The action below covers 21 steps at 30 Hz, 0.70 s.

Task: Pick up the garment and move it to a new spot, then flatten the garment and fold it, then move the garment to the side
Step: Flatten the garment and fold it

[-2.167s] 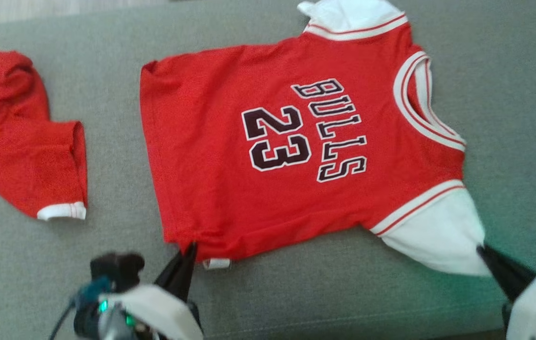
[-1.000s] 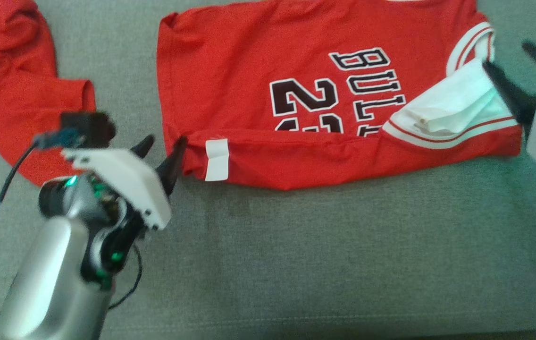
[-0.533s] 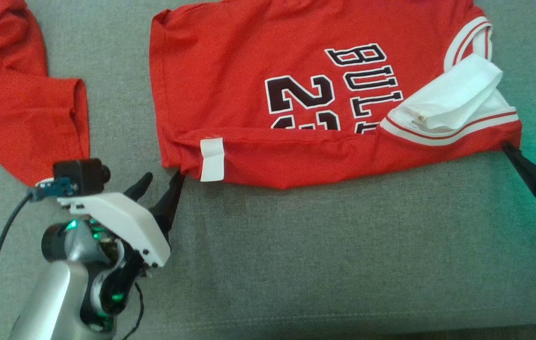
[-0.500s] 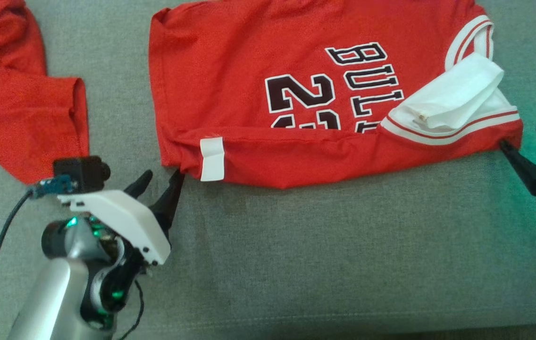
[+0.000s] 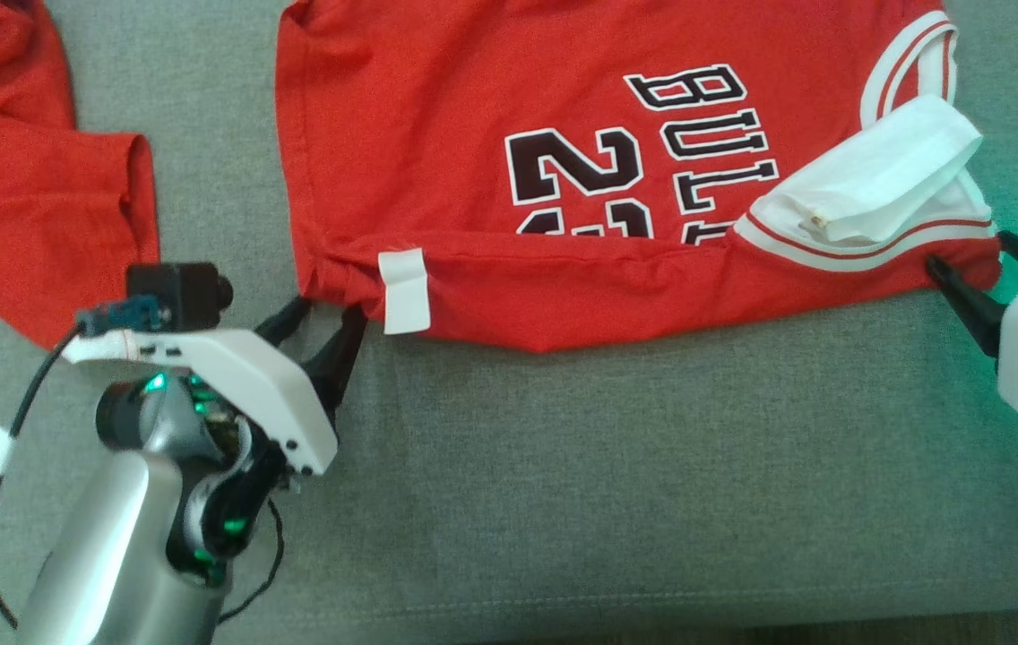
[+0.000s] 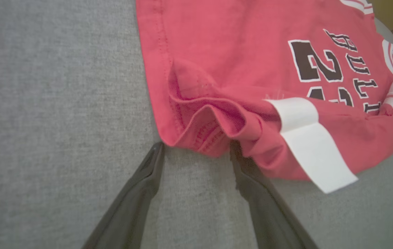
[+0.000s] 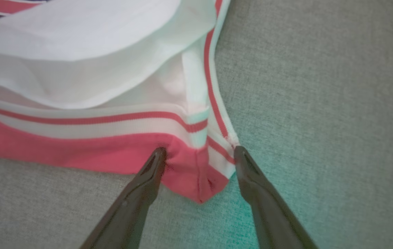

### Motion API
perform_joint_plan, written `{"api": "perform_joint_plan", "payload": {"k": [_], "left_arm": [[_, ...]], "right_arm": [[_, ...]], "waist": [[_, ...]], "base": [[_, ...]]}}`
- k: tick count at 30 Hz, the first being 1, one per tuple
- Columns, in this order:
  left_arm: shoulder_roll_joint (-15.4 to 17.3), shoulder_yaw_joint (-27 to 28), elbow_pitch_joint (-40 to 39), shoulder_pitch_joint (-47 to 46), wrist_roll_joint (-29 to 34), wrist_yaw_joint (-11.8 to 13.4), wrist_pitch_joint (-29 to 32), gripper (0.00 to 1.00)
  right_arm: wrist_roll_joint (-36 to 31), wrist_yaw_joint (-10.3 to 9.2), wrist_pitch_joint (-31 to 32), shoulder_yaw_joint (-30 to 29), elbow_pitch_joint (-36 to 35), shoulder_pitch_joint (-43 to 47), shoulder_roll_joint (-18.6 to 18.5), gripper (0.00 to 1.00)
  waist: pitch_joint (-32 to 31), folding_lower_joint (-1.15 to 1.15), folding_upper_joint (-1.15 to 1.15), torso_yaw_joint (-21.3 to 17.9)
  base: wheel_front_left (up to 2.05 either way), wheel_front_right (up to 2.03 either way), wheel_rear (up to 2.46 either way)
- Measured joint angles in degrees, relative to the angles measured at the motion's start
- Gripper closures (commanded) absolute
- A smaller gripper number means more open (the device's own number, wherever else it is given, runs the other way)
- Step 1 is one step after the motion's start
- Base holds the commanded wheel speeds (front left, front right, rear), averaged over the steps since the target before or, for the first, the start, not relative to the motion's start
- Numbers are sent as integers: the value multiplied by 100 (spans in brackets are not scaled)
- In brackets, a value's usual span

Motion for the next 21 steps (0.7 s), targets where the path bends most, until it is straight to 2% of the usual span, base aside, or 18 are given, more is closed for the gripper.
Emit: {"api": "perform_joint_plan", "payload": {"k": [3,4,5,6,14,17,21], "left_arm": [[-43,-13,191,-248,0,-49,-62,0],[-55,-24,252,-306,1,-77,-68,27],[-73,-41,307,-366,0,-85,-68,89],[-93,-41,339,-402,-1,-123,-70,100],[-99,-46,512,-385,-203,-258,-143,100],[-12,-13,271,-116,-270,-279,-105,100],[79,-8,-265,403,-499,-278,36,100]], "right_arm": [[-16,0,104,124,55,-174,37,0],[-13,0,116,157,65,-231,40,0],[16,0,156,179,70,-263,40,9],[64,0,155,202,76,-294,42,100],[557,0,137,123,159,-297,143,100],[764,0,140,-148,37,-142,64,100],[1017,0,265,-560,-361,511,-153,100]], "waist": [[75,0,0,10],[89,0,0,14],[100,0,0,18],[109,0,0,19],[-79,1,0,14],[-242,0,0,24],[-487,0,0,50]], "base": [[0,0,0],[0,0,0],[0,0,0],[0,0,0],[0,0,0],[0,0,0],[0,0,0]]}}
